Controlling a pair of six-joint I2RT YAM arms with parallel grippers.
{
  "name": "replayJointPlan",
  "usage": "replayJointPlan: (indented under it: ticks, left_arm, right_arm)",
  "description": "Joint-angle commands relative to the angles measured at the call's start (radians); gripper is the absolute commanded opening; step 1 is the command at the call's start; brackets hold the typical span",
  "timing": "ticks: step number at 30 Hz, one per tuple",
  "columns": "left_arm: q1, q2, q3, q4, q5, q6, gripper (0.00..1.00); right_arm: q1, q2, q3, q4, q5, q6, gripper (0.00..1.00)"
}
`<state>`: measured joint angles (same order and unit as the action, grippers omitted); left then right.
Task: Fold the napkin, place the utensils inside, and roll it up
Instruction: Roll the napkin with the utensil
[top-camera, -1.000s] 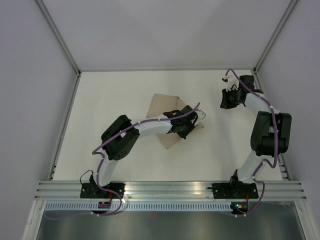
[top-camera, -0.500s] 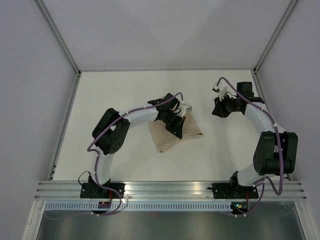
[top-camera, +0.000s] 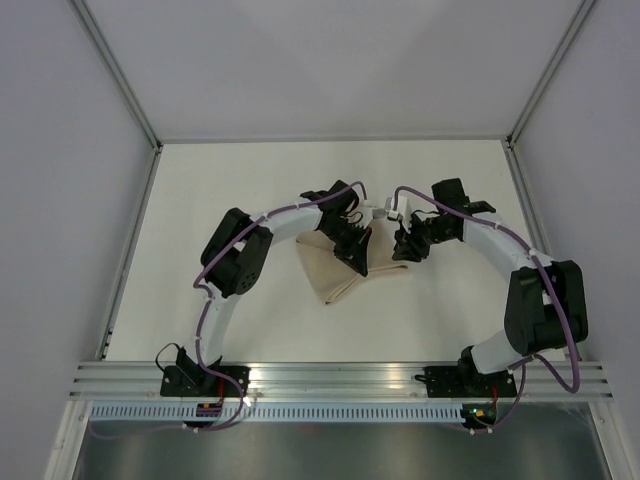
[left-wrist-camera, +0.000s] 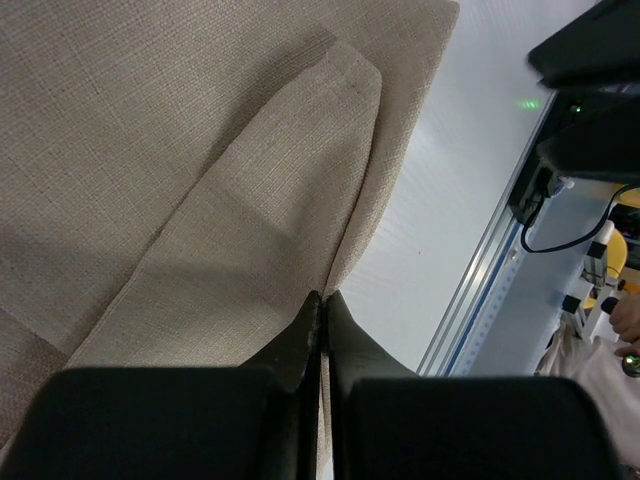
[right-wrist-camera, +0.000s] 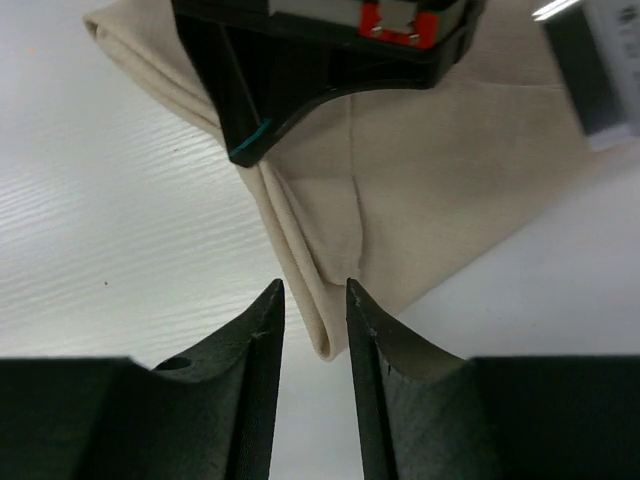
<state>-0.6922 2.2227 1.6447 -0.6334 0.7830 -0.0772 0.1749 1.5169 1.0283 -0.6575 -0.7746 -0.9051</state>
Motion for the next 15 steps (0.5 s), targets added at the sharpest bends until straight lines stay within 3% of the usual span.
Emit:
replayJointPlan:
  ticks: [1,4,9,15]
  left_arm:
    - [0.014,0.012,0.046,-0.043,0.050,-0.003,0.02]
    - [0.016,0.017,0.047,-0.046,0.048,-0.001,0.02]
    - [0.017,0.031,0.047,-0.049,0.056,0.002,0.02]
    - [0.020,0.038,0.049,-0.049,0.056,0.005,0.02]
  right_arm:
    - [0.031,0.040,0.000,-0.068,-0.100,-0.170,0.38]
    - [0.072,0.023,-0.051,-0.038,-0.086,-0.202,0.41]
    - [0.156,-0.078,-0.198,0.183,-0.003,-0.154,0.54]
    - [0.210,-0.083,-0.218,0.295,0.035,-0.112,0.56]
